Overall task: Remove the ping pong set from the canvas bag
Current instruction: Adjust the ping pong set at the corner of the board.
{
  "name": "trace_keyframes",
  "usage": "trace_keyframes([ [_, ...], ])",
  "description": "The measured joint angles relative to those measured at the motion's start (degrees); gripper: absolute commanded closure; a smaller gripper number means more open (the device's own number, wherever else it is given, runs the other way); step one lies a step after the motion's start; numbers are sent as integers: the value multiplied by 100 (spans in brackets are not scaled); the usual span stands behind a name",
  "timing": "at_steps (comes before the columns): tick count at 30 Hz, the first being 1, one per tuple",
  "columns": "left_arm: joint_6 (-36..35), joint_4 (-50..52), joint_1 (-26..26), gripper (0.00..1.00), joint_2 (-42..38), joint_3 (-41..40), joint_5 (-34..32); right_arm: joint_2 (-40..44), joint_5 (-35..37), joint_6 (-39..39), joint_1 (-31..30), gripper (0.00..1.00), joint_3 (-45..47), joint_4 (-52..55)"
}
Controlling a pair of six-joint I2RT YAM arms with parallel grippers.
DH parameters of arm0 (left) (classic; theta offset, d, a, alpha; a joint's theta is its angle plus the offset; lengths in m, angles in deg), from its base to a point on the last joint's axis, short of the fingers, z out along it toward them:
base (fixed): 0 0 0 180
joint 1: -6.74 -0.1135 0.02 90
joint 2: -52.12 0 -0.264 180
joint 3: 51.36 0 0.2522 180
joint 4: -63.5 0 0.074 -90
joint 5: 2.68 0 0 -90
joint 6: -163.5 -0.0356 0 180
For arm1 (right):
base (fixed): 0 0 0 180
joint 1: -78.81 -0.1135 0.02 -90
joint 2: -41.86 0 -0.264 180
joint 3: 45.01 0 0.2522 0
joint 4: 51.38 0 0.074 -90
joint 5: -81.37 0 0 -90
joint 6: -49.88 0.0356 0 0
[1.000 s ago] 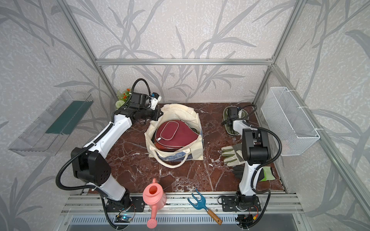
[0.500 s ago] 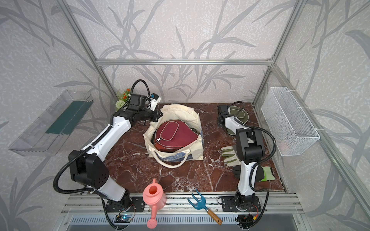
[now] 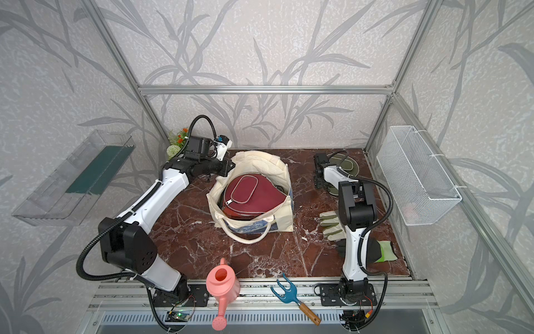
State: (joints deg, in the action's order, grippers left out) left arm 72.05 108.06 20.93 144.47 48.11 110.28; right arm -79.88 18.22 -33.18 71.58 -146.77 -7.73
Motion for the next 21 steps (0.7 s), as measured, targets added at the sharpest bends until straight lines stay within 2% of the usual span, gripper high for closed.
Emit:
trace_keyframes([
  [21,-2,-15,0,100,61,28,2,24,-55,-223,509,1,-101,407],
])
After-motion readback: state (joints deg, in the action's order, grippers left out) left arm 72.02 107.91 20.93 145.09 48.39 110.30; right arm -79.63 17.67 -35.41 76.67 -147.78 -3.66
